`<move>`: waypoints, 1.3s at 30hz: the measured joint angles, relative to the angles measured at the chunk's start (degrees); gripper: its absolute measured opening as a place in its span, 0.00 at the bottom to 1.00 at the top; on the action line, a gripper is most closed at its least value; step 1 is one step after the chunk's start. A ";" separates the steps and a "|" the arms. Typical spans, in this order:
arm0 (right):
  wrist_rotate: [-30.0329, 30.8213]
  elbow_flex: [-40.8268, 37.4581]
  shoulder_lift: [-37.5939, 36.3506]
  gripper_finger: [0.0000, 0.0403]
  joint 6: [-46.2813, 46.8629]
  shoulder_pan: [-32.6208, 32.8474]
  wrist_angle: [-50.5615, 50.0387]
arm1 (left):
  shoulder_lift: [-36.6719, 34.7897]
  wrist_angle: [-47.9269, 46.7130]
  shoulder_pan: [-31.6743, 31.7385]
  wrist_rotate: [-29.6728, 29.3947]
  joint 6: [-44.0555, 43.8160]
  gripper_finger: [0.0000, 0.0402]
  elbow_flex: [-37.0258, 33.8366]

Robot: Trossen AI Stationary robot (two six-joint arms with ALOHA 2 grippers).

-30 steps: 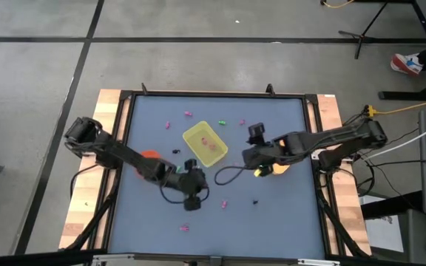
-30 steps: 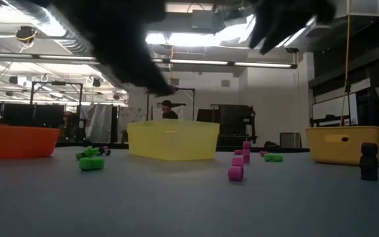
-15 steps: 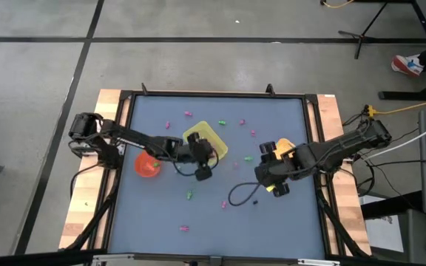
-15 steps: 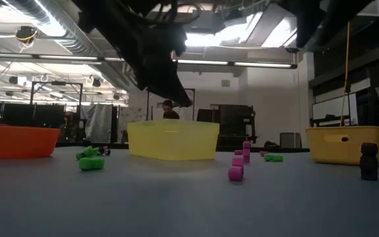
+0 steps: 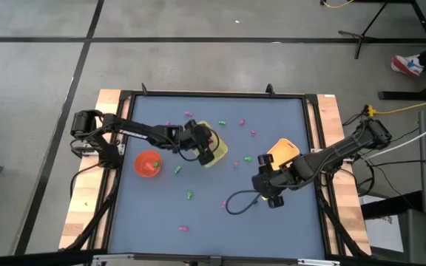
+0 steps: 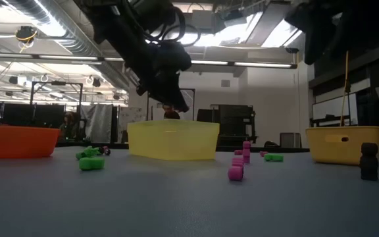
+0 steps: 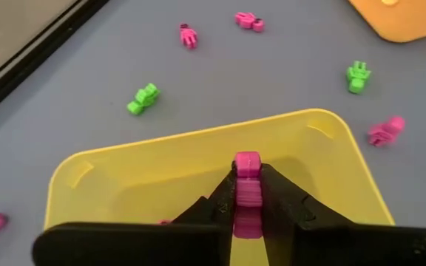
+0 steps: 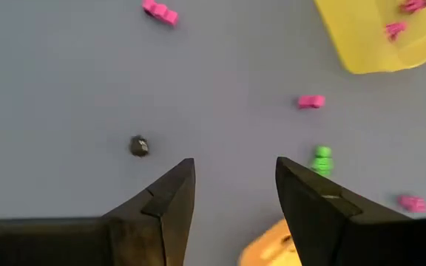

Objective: Sort Halloween decoration
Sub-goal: Put the pink skeleton toy into the yellow bin, then put the black skeleton toy into the yellow-orange bin

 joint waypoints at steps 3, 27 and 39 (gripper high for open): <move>-0.63 -1.97 0.02 0.46 1.95 0.00 3.01 | 0.00 0.00 0.70 0.00 0.00 0.11 0.00; -8.64 -5.60 1.73 0.46 3.29 1.11 14.39 | -0.02 -0.11 1.06 -5.77 0.00 0.33 0.00; -8.64 -5.59 8.71 0.46 3.12 4.74 14.89 | -0.02 -0.30 1.01 -5.77 -0.04 0.33 0.00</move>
